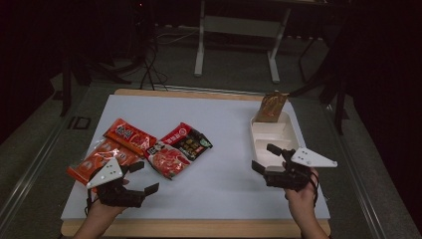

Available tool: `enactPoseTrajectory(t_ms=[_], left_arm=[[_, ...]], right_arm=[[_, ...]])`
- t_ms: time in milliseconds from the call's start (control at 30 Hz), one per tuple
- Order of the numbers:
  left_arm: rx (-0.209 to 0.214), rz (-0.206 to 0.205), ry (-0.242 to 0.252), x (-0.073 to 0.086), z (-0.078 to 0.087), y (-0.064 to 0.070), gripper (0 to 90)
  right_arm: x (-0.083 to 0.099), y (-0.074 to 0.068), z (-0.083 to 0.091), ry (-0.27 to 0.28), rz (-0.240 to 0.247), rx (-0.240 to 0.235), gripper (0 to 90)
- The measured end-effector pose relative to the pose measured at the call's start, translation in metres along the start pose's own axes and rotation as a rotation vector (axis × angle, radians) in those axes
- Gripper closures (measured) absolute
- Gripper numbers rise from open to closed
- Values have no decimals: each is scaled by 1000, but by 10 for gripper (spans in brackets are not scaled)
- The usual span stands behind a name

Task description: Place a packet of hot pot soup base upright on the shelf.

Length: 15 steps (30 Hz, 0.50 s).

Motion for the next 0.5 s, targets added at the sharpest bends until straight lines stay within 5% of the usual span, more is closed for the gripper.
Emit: enactPoseTrajectory(t_ms=[200,267,500], left_arm=[[-48,-20,-21,-9,-1,-13,255],[-76,-12,-25,-12,-3,-19,310],[-142,14,-39,-19,-13,-38,522]], right_arm=[[-1,-12,8,19,12,-21,142],[-1,-14,11,17,25,5,138],[-1,-15,13,28,-3,-18,139]])
Point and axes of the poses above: each handheld gripper's, and its own axes: z roughly backward along the jaws, x roughly out of its underside, y roughly to its right, the point moved 2 cm from there along -z, roughly forward along the jaws, and after that the axes turned 8 degrees about y, right-handed, at the moved point
